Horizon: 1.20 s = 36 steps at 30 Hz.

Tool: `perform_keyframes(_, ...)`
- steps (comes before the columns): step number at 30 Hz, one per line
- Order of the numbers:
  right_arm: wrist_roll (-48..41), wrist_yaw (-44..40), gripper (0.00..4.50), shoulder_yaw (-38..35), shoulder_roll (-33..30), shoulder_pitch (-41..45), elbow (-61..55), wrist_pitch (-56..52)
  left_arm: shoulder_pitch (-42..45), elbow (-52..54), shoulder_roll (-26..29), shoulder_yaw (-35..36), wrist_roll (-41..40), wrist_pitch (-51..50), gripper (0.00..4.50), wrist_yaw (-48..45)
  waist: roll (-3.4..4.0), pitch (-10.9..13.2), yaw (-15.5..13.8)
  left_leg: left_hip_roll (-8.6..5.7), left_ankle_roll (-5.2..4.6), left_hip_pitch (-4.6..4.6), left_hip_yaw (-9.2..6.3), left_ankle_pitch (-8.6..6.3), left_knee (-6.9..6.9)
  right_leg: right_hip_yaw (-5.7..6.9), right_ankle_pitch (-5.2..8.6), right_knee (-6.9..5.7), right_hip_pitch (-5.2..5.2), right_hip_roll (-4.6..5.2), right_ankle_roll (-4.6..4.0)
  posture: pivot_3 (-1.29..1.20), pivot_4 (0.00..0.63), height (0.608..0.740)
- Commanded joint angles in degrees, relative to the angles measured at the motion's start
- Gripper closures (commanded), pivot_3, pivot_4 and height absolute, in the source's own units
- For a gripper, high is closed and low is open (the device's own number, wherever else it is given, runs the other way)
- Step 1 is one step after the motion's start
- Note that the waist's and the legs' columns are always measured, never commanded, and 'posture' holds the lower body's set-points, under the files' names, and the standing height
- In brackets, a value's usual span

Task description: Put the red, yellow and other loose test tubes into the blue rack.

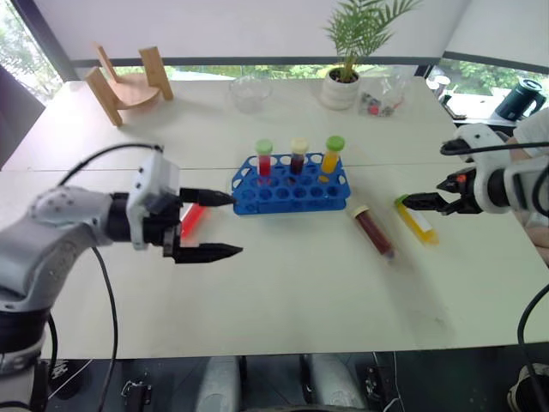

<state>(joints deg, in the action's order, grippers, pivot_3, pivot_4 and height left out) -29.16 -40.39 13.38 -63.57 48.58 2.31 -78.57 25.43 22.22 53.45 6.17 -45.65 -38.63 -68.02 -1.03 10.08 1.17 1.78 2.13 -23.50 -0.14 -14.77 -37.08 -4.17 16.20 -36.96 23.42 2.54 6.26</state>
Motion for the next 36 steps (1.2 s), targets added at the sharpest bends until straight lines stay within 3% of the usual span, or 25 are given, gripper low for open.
perform_keyframes(1, 5.8, -6.2, 0.0, 7.0, -0.4, 3.6, 6.9, 5.6, 1.6, -0.8, 0.2, 0.0, 0.1, 0.7, 0.03, -1.3, 0.01, 0.1, 0.0, 0.0, 0.0, 0.0, 0.0, 0.0, 0.0, 0.0, -0.01, 0.0, 0.0, 0.0, 0.02, 0.0, 0.15, 0.74)
perform_keyframes(8, 18.3, -15.1, 0.0, 16.6, 6.2, 10.7, 27.8, 18.6, 1.1, 0.2, -0.6, -0.1, 0.9, 1.1, 0.03, 0.1, 0.06, 0.3, 0.3, 0.01, -0.01, -0.01, 0.01, 0.0, -0.05, 0.0, -0.11, -0.1, 0.04, -0.02, 0.23, 0.0, 0.15, 0.74)
perform_keyframes(15, 27.1, -21.6, 0.0, 18.5, 12.6, 15.8, 43.3, 28.3, -0.3, 1.3, -1.4, 0.2, 1.7, 1.7, 0.03, 2.0, 0.07, 0.4, 0.2, 0.01, 0.0, -0.01, 0.0, 0.0, -0.03, 0.01, -0.12, -0.11, 0.05, -0.03, 0.25, 0.0, 0.15, 0.74)
perform_keyframes(18, 30.0, -23.2, 0.9, 18.4, 15.1, 17.0, 47.3, 30.6, -0.8, 1.7, -1.7, 0.4, 1.8, 1.7, 0.0, 2.7, 0.07, 0.4, 0.4, 0.01, 0.01, -0.01, 0.0, 0.0, -0.05, 0.01, -0.13, -0.14, 0.04, -0.03, 0.26, 0.0, 0.15, 0.74)
perform_keyframes(23, 33.5, -25.6, 3.45, 17.7, 17.0, 17.2, 49.9, 32.6, -1.5, 2.2, -1.8, 0.9, 1.9, 1.9, 0.0, 3.8, 0.07, 0.4, 0.9, 0.0, 0.01, -0.01, -0.04, 0.01, -0.07, 0.02, -0.13, -0.16, 0.0, -0.02, 0.26, 0.0, 0.15, 0.74)
perform_keyframes(24, 33.7, -25.8, 3.66, 17.1, 17.0, 17.6, 49.4, 31.9, -1.7, 2.2, -1.6, 1.1, 1.9, 1.9, 0.0, 4.0, 0.07, 0.4, 1.0, 0.0, 0.01, -0.01, -0.05, 0.01, -0.07, 0.02, -0.13, -0.16, 0.0, -0.02, 0.26, 0.0, 0.15, 0.74)
perform_keyframes(30, 29.9, -24.9, 3.66, 7.0, 14.0, 18.2, 34.1, 22.2, -3.5, 2.8, -0.9, 3.7, 1.6, 1.7, 0.0, 5.9, 0.34, 0.6, 1.4, 0.0, 0.02, -0.01, -0.06, 0.01, -0.07, 0.01, -0.13, -0.25, 0.05, -0.01, 0.26, 0.0, 0.15, 0.74)
perform_keyframes(34, 20.5, -17.7, 3.66, -12.8, 17.2, 7.0, 5.6, 15.8, -4.7, 3.1, -1.3, 5.3, 1.2, 1.2, 0.0, 7.8, 0.35, 0.6, 1.4, 0.04, 0.01, 0.0, -0.17, 0.01, 0.0, 0.05, -0.12, -0.26, 0.05, -0.1, 0.24, 0.0, 0.15, 0.74)
perform_keyframes(36, 16.2, -10.8, 3.66, -23.7, 25.9, 0.3, -6.0, 17.2, -4.9, 3.3, -1.7, 5.1, 1.3, 1.2, 0.0, 8.6, 0.23, 0.5, 1.3, 0.06, 0.01, 0.0, -0.27, 0.01, 0.03, 0.07, -0.11, -0.26, 0.03, -0.16, 0.24, 0.0, 0.15, 0.74)
